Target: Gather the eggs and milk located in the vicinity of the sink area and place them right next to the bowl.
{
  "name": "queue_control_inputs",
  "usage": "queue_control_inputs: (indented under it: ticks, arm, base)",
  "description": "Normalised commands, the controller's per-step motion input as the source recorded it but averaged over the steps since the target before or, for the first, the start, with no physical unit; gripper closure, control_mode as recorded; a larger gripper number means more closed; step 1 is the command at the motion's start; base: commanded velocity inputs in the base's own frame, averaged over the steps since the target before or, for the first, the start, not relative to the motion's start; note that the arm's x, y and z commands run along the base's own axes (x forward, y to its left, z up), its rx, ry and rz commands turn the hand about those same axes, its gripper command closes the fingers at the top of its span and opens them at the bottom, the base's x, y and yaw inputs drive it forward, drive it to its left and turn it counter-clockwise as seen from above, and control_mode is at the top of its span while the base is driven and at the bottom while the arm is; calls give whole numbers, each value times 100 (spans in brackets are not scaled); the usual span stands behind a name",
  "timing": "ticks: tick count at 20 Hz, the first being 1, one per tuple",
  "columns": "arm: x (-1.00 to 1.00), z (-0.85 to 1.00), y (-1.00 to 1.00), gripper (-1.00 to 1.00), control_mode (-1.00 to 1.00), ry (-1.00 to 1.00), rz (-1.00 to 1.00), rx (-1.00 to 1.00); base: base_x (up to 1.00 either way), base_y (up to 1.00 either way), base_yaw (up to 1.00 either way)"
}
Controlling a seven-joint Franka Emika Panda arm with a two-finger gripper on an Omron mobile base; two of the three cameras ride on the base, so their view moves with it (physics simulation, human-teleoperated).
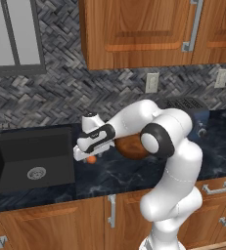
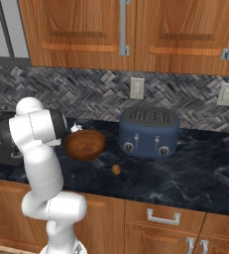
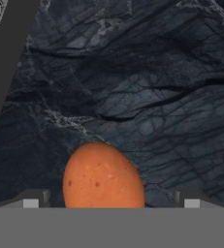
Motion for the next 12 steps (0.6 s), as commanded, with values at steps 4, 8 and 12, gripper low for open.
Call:
queue_control_inputs:
  ticks: [4,8,12]
  arm:
    - [7,-1,3,100,-100,0,0,0]
    - [5,0,0,100,-100,0,0,0]
    - [0,0,-2,100,-100,0,0,-2]
  base:
    - [0,0,0]
    - [0,0,0]
    - [0,0,0]
